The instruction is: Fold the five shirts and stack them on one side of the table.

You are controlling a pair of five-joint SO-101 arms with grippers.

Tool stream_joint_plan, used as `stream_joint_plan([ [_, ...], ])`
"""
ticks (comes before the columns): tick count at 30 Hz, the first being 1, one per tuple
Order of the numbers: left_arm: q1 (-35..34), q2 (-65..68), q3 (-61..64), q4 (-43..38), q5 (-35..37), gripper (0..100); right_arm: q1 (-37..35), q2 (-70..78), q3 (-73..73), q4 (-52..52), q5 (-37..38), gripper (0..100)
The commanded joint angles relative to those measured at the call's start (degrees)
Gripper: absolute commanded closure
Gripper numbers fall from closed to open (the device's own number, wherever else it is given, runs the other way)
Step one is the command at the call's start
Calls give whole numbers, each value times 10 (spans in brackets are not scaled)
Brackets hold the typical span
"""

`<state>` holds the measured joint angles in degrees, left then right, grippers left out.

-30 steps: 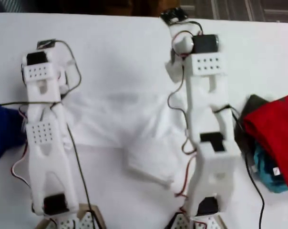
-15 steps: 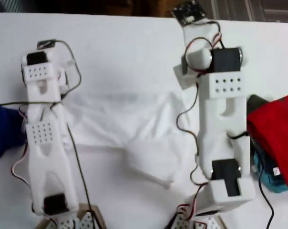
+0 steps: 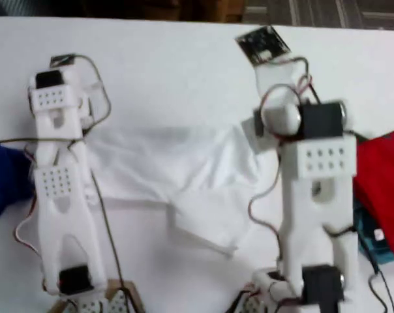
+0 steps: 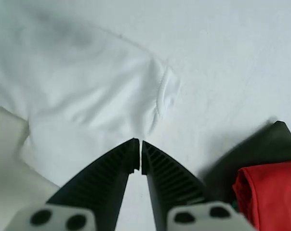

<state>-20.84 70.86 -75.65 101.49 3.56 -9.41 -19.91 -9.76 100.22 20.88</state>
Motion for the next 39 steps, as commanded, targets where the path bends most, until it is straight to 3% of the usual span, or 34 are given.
stream_joint_plan([
  [1,-18,-31,4,9,4,854,-5,-87,34,12,3,981],
  [10,-20,-133,30,11,-49,842,0,-213,199,13,32,981],
  [21,-20,-273,232,10,-95,840,1,-271,284,13,31,981],
  [26,-17,-316,367,10,-149,838,25,-271,292,12,33,974],
  [30,-19,-366,477,9,-156,837,26,-270,302,11,39,879],
  [34,-13,-448,555,9,-155,837,3,-256,329,11,121,781],
  [39,17,-575,672,8,-156,779,10,-255,332,3,152,736],
])
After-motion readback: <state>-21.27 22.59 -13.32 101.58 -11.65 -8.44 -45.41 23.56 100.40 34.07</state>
